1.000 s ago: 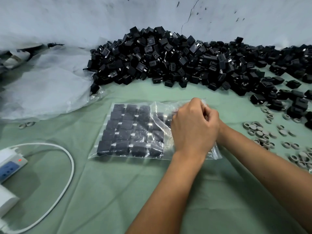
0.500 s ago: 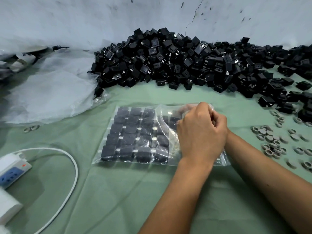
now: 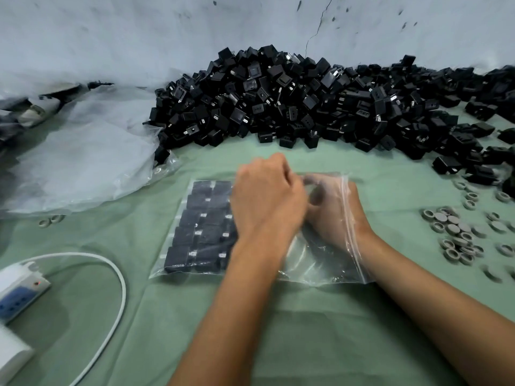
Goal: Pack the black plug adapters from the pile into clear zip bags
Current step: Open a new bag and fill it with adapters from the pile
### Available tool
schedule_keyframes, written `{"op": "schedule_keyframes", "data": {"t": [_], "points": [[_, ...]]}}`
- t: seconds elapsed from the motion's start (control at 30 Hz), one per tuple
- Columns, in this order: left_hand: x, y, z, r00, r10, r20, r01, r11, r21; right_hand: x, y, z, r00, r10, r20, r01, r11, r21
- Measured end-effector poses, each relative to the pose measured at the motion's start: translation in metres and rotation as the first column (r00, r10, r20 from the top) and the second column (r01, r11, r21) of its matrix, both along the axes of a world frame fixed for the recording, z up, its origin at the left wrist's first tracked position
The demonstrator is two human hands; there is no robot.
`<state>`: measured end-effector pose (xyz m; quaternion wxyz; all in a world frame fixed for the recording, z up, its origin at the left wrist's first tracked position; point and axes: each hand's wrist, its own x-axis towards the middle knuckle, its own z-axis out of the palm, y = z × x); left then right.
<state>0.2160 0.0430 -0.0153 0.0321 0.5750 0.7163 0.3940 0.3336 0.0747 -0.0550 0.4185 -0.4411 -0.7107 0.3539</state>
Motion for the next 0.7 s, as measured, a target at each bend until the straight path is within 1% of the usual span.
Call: {"op": "schedule_keyframes", "data": {"t": [0.03, 0.07, 0.13, 0.17, 0.2, 0.33, 0.43, 0.47, 0.5, 0.53, 0.57, 0.6, 0.63, 0.67, 0.7], "points": [[-0.014, 0.003, -0.003, 0.996, 0.019, -0.082, -0.023, 0.999, -0.041, -0.001, 0.003, -0.002, 0.999, -0.024, 0.047, 0.022, 0.999, 0.037], [-0.026, 0.004, -0.007, 0.988, 0.011, -0.155, -0.026, 0.995, -0.1, -0.002, 0.001, -0.002, 0.998, -0.046, 0.048, 0.045, 0.999, 0.024], [-0.039, 0.006, -0.014, 0.978, -0.028, -0.207, -0.018, 0.976, -0.216, -0.005, 0.003, -0.005, 0.997, -0.075, -0.024, 0.075, 0.997, 0.007], [-0.041, 0.006, -0.017, 0.979, -0.042, -0.201, -0.009, 0.969, -0.246, -0.006, 0.004, -0.007, 0.995, -0.087, -0.043, 0.087, 0.996, 0.015], [-0.043, 0.006, -0.019, 0.981, -0.055, -0.187, 0.005, 0.967, -0.257, -0.007, 0.004, -0.009, 0.995, -0.091, -0.027, 0.092, 0.995, 0.034], [-0.045, 0.008, -0.026, 0.985, -0.101, -0.139, 0.067, 0.971, -0.229, -0.007, 0.007, -0.01, 0.99, -0.112, 0.083, 0.105, 0.991, 0.083], [-0.048, 0.009, -0.027, 0.991, -0.114, -0.074, 0.096, 0.973, -0.21, -0.007, 0.007, -0.007, 0.976, -0.079, 0.204, 0.044, 0.985, 0.17], [-0.048, 0.009, -0.028, 0.992, -0.11, -0.063, 0.095, 0.975, -0.203, -0.006, 0.008, -0.006, 0.969, -0.073, 0.235, 0.031, 0.984, 0.178], [-0.048, 0.009, -0.029, 0.993, -0.101, -0.058, 0.089, 0.977, -0.194, -0.006, 0.008, -0.007, 0.967, -0.073, 0.245, 0.036, 0.988, 0.151], [-0.048, 0.009, -0.029, 0.994, -0.09, -0.056, 0.079, 0.98, -0.183, -0.003, 0.009, -0.01, 0.97, -0.082, 0.228, 0.06, 0.993, 0.102], [-0.048, 0.008, -0.029, 0.995, -0.078, -0.056, 0.068, 0.983, -0.172, -0.001, 0.007, -0.012, 0.98, -0.098, 0.174, 0.092, 0.995, 0.043], [-0.048, 0.008, -0.029, 0.996, -0.066, -0.057, 0.056, 0.985, -0.163, 0.002, 0.007, -0.014, 0.99, -0.107, 0.086, 0.11, 0.994, -0.023], [-0.049, 0.009, -0.029, 0.997, -0.056, -0.06, 0.046, 0.987, -0.155, 0.005, 0.006, -0.014, 0.996, -0.089, -0.003, 0.088, 0.995, -0.055], [-0.05, 0.009, -0.029, 0.997, -0.046, -0.064, 0.036, 0.988, -0.152, 0.007, 0.006, -0.014, 0.997, -0.044, -0.062, 0.041, 0.998, -0.048], [-0.051, 0.009, -0.028, 0.997, -0.04, -0.07, 0.028, 0.988, -0.153, 0.009, 0.006, -0.013, 0.997, -0.004, -0.073, 0.003, 1.0, -0.017]]}}
